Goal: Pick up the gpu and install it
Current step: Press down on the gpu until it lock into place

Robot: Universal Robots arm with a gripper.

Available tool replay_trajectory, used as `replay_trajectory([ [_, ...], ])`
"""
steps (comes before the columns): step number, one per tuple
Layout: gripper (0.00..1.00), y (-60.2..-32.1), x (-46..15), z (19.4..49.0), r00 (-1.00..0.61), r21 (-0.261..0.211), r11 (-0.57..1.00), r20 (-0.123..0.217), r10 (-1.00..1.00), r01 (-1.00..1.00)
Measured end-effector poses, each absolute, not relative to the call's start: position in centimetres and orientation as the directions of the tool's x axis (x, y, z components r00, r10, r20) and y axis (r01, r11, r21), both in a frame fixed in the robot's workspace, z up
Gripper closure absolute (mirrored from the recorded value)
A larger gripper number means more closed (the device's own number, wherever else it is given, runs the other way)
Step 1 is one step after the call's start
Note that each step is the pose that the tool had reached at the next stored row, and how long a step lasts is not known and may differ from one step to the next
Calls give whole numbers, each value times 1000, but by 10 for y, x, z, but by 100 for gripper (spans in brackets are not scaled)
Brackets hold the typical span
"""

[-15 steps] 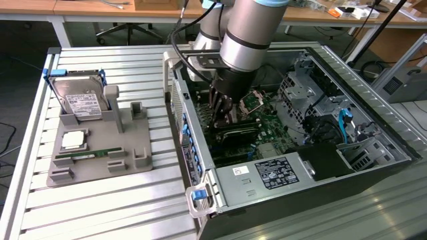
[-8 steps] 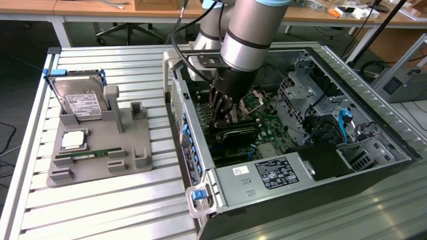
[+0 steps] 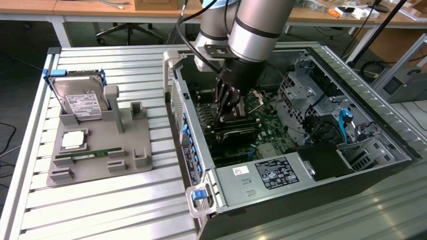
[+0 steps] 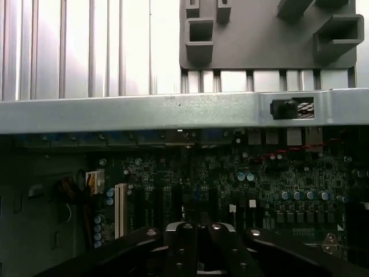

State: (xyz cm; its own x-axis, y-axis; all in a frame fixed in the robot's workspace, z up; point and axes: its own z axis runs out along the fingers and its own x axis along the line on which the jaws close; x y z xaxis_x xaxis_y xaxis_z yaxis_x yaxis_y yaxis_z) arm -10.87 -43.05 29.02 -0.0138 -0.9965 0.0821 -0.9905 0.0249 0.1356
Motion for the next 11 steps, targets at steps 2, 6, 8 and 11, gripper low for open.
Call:
replay_trajectory([
  [2, 89, -430, -97, 290, -14, 136, 25, 82, -997, -990],
  [6, 89, -430, -74, 289, -14, 142, 25, 82, -997, -990],
  [8, 89, -430, -59, 289, -13, 148, 25, 82, -997, -989],
  [11, 89, -431, -28, 288, -12, 158, 25, 82, -997, -987],
])
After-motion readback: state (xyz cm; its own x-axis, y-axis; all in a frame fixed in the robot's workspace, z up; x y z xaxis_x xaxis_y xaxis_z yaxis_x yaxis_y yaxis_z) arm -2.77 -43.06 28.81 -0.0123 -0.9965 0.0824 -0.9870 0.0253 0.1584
